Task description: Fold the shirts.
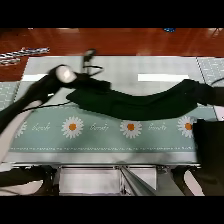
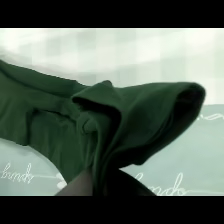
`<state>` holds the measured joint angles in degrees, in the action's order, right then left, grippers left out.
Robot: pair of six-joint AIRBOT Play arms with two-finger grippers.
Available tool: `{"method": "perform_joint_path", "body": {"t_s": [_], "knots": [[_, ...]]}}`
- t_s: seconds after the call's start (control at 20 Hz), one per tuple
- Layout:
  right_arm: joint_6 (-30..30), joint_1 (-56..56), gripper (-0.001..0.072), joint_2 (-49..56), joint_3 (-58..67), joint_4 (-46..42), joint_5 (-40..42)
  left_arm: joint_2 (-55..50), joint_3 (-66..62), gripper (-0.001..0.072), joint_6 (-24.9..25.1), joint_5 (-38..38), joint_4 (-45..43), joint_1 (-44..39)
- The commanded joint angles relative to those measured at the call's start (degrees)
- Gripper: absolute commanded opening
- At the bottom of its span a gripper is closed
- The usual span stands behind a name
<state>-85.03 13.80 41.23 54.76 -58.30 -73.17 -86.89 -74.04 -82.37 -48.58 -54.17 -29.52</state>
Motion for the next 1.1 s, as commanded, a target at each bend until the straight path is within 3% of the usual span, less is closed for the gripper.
{"method": "perform_joint_path", "body": {"t_s": [0.0,0.25,0.45,0.7,0.8,0.9,1.05], "knots": [[-3.61,0.00,0.0019,-10.03,-1.33,-0.59,-4.35,-14.01,-13.99,0.0022,-2.99,-10.14,0.48,-9.64],[-4.96,0.00,0.0019,-12.76,-1.33,1.18,-5.49,-25.38,-25.42,0.0022,-4.50,-15.65,0.81,-21.59],[-4.85,0.00,0.0019,-12.74,-1.33,2.23,-5.81,-28.04,-28.59,0.0022,-3.82,-19.91,1.22,-24.37],[-4.92,-0.09,0.0019,-11.58,-1.33,5.22,-5.18,-23.10,-28.50,0.0022,-3.76,-24.22,0.61,-13.88],[-4.72,-2.05,0.0019,-9.29,-1.31,8.39,-2.67,-18.32,-28.15,0.0022,-3.63,-25.35,-5.01,-7.82],[-4.94,-7.65,0.0019,-5.57,-1.31,10.58,2.86,-10.78,-25.31,0.0022,-4.50,-24.81,-14.75,-1.42],[-5.66,-20.09,0.0019,3.91,0.26,12.41,15.15,4.17,-14.36,0.0022,-4.24,-21.05,-18.97,9.38]]}}
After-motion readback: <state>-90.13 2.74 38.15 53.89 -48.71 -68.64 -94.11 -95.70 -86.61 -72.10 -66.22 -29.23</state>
